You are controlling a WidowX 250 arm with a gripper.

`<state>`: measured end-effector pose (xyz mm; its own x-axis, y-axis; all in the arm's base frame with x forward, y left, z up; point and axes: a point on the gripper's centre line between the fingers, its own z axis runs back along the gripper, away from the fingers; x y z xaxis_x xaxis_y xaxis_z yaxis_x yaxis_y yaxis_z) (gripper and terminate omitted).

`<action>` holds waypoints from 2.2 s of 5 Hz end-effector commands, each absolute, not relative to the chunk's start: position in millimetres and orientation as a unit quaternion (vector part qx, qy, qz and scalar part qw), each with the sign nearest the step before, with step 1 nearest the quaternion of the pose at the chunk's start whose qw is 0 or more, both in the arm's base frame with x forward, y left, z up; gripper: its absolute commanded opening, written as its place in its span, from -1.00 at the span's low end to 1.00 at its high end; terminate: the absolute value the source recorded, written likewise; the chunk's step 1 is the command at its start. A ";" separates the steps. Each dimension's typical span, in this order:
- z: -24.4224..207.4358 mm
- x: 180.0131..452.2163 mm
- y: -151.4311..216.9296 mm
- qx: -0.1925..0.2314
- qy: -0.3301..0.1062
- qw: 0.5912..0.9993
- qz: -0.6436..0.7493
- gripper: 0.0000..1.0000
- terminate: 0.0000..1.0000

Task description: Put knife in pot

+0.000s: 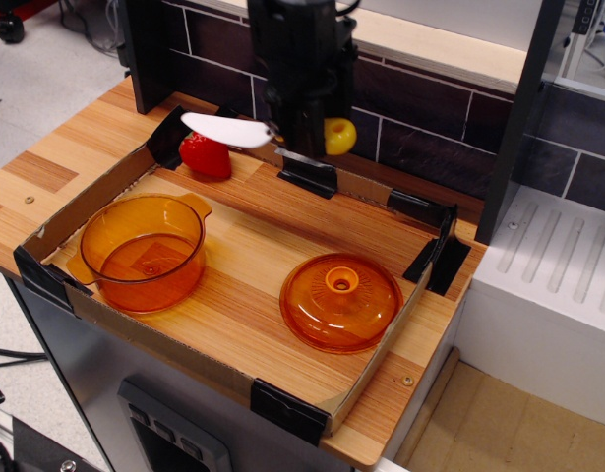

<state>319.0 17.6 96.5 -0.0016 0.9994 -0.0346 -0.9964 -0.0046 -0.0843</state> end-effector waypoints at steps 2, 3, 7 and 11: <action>119.0 254.5 88.0 -0.017 -0.009 0.706 0.707 -1.00 -1.00; 101.1 241.4 103.0 0.006 -0.006 0.710 0.704 -1.00 -1.00; 55.8 234.2 118.3 0.066 -0.043 0.721 0.688 -1.00 -1.00; 118.6 253.3 94.8 0.044 -0.031 0.728 0.683 1.00 -1.00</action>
<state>243.2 86.2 103.4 0.0641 0.9944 0.0836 -0.9958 0.0583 0.0709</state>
